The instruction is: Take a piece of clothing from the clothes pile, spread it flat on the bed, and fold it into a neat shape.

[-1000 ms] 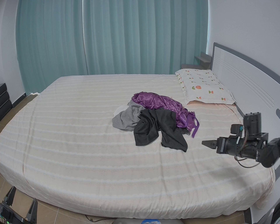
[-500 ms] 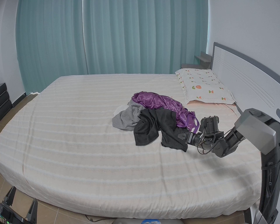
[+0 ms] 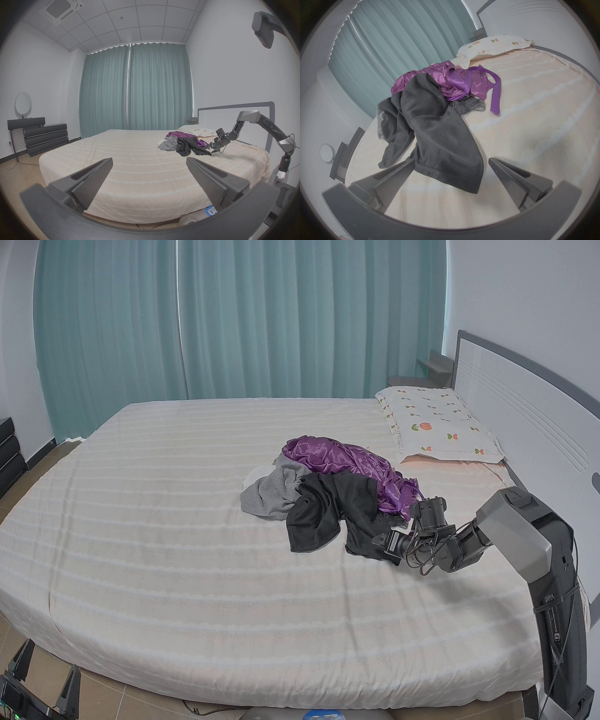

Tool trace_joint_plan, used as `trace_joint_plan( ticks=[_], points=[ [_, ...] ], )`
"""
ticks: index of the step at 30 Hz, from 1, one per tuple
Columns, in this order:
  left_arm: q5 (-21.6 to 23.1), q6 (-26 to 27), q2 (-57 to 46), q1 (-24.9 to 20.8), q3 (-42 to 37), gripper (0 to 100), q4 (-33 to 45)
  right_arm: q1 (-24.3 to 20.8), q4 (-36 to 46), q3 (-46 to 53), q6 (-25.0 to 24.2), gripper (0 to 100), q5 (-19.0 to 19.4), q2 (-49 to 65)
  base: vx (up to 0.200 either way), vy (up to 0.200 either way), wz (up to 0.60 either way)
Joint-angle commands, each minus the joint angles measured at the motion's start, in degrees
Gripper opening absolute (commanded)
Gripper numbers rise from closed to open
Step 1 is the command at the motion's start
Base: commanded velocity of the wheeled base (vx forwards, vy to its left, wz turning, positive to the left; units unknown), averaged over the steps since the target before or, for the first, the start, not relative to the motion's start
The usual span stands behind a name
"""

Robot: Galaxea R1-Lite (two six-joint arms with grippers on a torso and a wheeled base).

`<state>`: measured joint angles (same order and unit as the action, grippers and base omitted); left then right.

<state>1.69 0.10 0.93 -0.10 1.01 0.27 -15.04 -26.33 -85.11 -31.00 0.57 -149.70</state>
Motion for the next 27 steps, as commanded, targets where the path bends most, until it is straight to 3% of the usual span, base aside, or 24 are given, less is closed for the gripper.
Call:
trace_joint_plan(
  ticks=[1, 11, 12, 20, 24, 25, 27],
  points=[
    [0.0, 0.0, -0.9, 0.0, -1.0, 100, 0.0, -0.4, 4.3, -6.4, -0.2, 100, -0.3, -3.2, 0.000, 0.000, 0.00],
    [0.0, 0.0, -0.9, 0.0, -1.0, 100, 0.0, -1.8, 6.9, -12.3, -1.2, 100, -3.0, -7.7, 0.000, 0.000, 0.00],
    [0.0, 0.0, -0.9, 0.0, -1.0, 100, 0.0, -1.8, 7.0, -12.5, -1.2, 0, -3.1, -7.9, 0.000, 0.000, 0.00],
    [0.1, 0.0, -0.9, 0.0, -1.0, 100, 0.0, -2.3, 6.1, -13.3, -2.1, 0, -3.1, -8.6, 0.000, 0.000, 0.00],
    [0.0, 0.0, -0.9, 0.0, -1.0, 100, 0.0, -2.4, 5.7, -13.2, -6.6, 0, -2.9, -7.4, 0.000, 0.000, 0.00],
    [0.1, 0.0, -0.9, 0.0, -1.0, 100, 0.0, -2.4, 5.6, -12.2, -11.7, 0, -2.4, -4.5, 0.000, 0.000, 0.00],
    [0.1, 0.0, -0.9, 0.0, -1.0, 100, 0.0, -2.4, 5.5, -9.3, -14.6, 0, -1.3, -1.6, 0.000, 0.000, 0.00]
  ],
)
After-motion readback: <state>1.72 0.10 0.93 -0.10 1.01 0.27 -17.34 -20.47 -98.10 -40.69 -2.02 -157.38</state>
